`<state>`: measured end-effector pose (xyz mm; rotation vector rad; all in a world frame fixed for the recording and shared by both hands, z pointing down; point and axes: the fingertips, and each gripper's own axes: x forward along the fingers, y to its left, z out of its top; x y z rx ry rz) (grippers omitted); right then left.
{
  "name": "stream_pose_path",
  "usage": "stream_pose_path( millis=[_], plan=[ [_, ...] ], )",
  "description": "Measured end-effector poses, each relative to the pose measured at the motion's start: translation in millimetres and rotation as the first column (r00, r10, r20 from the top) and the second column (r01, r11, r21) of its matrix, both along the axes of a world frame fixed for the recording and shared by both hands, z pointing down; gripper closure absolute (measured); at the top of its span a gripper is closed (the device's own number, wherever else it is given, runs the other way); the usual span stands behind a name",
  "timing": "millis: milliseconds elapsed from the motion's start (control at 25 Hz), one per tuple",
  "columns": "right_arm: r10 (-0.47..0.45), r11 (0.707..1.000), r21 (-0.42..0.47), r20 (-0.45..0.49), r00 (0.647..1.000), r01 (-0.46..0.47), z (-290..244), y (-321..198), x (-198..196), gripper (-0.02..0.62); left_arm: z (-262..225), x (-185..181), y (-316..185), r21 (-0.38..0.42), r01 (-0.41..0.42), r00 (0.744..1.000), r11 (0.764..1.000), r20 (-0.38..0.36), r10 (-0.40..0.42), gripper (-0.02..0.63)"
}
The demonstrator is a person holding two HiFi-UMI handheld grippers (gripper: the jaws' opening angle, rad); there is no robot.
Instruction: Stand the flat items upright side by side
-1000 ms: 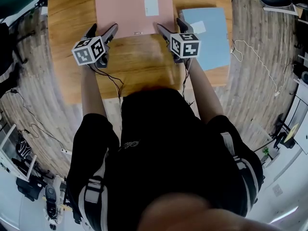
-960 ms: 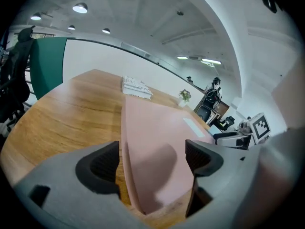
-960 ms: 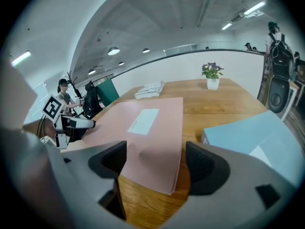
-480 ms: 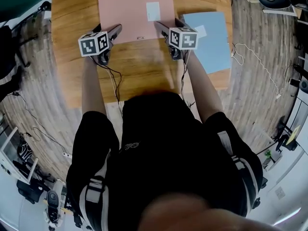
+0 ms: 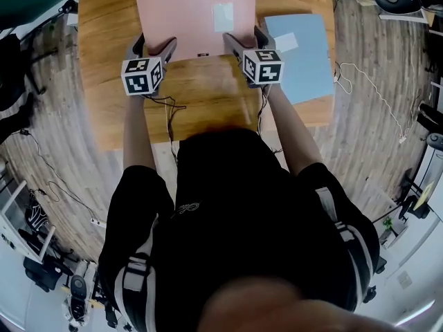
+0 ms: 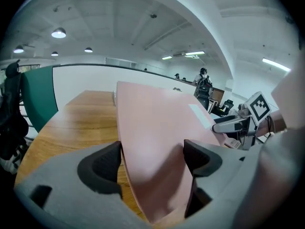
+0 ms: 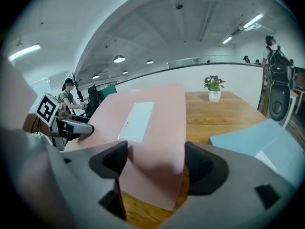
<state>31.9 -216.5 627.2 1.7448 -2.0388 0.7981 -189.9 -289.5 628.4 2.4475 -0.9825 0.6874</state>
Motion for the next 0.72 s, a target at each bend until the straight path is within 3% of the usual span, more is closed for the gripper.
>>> stream_pose_path(
  millis=[360, 720],
  plan=[
    [-0.022, 0.994, 0.105, -0.093, 0.995, 0.032, -13.1, 27.7, -8.5, 0.218, -18.0, -11.7, 34.0, 0.194, 0.024, 0.999, 0.981, 0.039, -0.033, 0.184],
    [-0.086, 0.979, 0.168, -0.172, 0.981, 0.115, -14.2, 63.0, -19.3, 0.227, -22.9, -26.3, 77.7, 0.288, 0.070, 0.992, 0.955, 0.080, -0.096, 0.181]
  ],
)
